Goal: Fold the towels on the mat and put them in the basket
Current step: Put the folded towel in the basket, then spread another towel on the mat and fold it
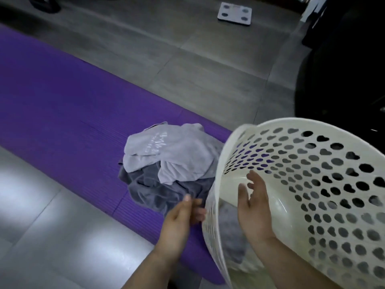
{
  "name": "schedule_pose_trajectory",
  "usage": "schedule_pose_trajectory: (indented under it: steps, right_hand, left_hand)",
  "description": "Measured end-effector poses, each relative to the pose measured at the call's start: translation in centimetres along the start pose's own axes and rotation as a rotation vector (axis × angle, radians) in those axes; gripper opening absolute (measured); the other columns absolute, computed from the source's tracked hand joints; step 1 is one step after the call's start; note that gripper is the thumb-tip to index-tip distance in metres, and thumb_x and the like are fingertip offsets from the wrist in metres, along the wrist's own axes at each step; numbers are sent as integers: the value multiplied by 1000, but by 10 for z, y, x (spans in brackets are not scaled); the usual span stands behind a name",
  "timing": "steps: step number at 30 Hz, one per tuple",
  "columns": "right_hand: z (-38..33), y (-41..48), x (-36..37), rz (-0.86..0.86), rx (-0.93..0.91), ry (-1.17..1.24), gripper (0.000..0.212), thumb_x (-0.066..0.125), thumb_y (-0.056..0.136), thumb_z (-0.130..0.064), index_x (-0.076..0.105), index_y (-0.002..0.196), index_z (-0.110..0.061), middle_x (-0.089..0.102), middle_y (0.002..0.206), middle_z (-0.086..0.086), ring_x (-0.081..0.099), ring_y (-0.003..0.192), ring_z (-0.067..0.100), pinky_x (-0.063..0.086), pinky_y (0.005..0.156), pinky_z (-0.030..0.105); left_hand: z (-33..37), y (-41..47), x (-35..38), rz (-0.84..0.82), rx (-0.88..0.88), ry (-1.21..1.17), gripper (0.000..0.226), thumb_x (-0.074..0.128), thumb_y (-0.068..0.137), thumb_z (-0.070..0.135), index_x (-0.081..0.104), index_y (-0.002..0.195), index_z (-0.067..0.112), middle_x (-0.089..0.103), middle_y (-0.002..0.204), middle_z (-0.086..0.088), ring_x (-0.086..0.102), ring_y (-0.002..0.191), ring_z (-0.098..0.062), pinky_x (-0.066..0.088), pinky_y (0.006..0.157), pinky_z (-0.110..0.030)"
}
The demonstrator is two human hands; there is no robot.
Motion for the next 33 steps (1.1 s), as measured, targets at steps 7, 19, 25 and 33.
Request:
schedule_pose_trajectory:
  steps: [7,19,25,33]
  right_hand:
    - [-101,-28,10,-222,275,159,66,54,81,-43,35,137,-14,49,127,-1,46,114,9,26,77,-12]
    - [-76,-32,36,-332,201,-123,67,30,93,-16,-23,121,-47,20,150,-17,15,132,-3,17,100,8]
    - [-79,-31,23,-364,198,-113,63,30,93,-23,-20,115,-54,18,150,-19,25,133,2,22,98,10]
    - [-99,-45,-12,-438,342,-140,75,50,92,-22,-3,144,-31,27,151,-1,37,133,18,28,105,22]
  left_hand:
    - [48,10,-44,41,-167,499,36,42,80,45,59,73,15,65,90,-19,60,91,-30,44,82,-36]
    - [62,167,-4,-67,70,1052,76,60,84,11,16,145,17,20,149,-8,30,134,-30,27,111,-39]
    - [87,155,-25,136,264,1404,28,39,93,17,62,109,19,65,107,-12,55,103,-30,28,92,-32]
    - [208,68,-47,38,281,726,14,49,91,7,58,81,8,55,74,-4,51,72,-17,39,65,-21]
Point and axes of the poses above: each hand's wrist, its own y-axis towards the middle knuckle, its own x-axis out of the palm, z = x × y, the point moved 3 cm from there along y, towards the middle knuckle
